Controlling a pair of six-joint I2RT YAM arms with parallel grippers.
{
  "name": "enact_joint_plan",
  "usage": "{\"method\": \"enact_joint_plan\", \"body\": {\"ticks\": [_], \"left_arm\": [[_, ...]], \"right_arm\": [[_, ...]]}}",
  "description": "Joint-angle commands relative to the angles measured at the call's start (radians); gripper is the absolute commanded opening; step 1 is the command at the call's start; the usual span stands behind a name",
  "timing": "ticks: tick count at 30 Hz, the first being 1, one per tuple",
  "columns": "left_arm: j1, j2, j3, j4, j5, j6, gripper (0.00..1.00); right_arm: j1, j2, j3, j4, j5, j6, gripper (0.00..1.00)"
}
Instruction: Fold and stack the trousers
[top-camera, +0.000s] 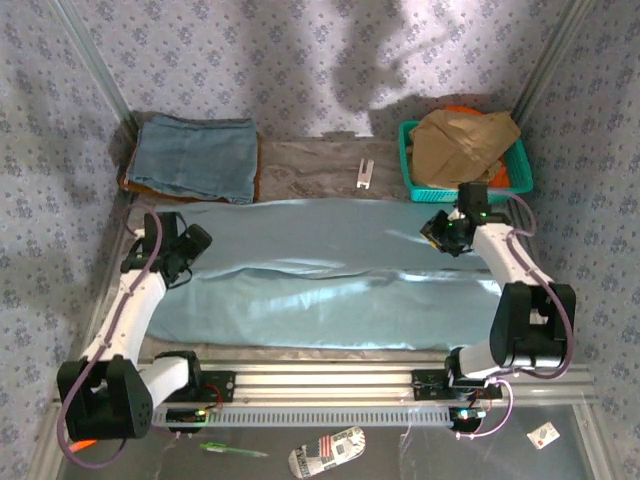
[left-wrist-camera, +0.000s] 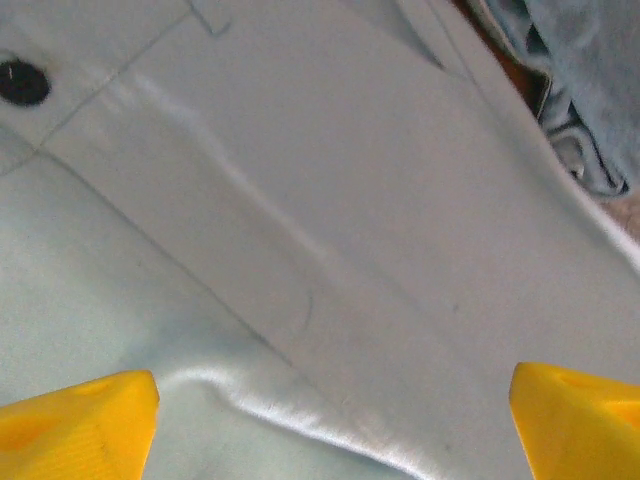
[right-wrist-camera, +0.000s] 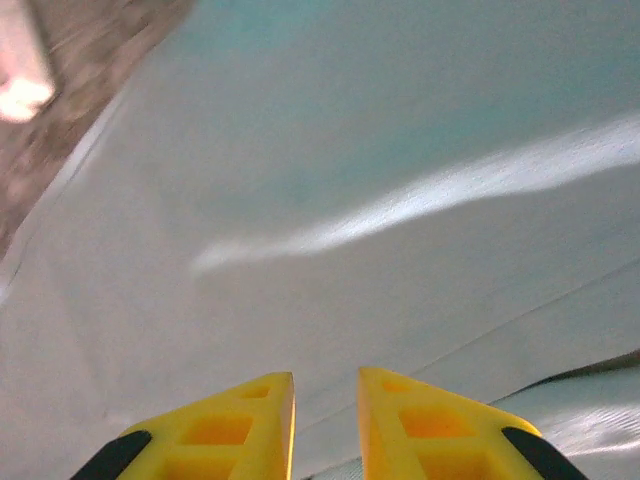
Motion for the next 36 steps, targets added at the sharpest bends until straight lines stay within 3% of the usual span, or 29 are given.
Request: {"method": "enact_joint_plan", "body": {"ticks": [1,5,8,13,22,30,36], "left_arm": [[0.007,0.135,0.071,0.092,0.000,-0.013,0.87],[0.013,0.391,0.188,0.180,0.030,-0.065,0.84],[0.035,0.531,0.225,0.248,0.046,-0.102,0.81],[0.111,0.624,0.177,0.302,0.046,-0.171,0.79],[0.224,0.515,-0.017,0.389,0.020,-0.199,0.77],[0.218,0.402,0.083,0.254,0.095,-0.156,0.90],[0.210,0.181,0.096,-0.003,0.071,-0.109,0.99]], "right_arm": [[0.104,0.052,0.001,-0.021,0.026,0.004,0.25],[0.187,0.134,0.039,-0.005,0.047,0.011,0.24],[0.194,0.177,0.052,0.004,0.052,0.001,0.24],[0.186,0.253,0.074,0.001,0.042,-0.021,0.24],[0.193,0.367,0.157,0.004,0.008,-0.065,0.25],[0.204,0.272,0.211,-0.099,0.050,-0.097,0.28],[0.208,0.105,0.059,-0.103,0.042,-0.088,0.28]]}}
